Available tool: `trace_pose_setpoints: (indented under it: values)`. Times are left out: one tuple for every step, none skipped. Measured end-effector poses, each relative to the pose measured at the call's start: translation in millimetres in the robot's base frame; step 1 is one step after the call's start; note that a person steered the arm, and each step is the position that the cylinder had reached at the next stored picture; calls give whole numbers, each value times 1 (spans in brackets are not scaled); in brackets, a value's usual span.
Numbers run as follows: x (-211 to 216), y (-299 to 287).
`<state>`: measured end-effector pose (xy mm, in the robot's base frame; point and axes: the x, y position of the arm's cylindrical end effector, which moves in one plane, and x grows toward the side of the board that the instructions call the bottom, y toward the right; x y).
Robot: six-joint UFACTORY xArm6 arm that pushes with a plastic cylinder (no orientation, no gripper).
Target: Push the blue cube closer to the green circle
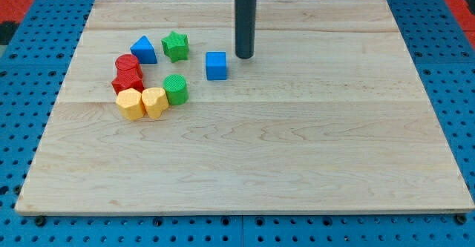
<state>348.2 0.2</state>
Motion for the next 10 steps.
trace_pose_setpoints:
  values:
    - [21, -34]
    - [27, -48]
    - [60, 2]
    - [92, -12]
    - [73, -37]
    - [44, -25]
    - [3, -35]
    - [8, -67]
    - [10, -102]
    - [12, -110]
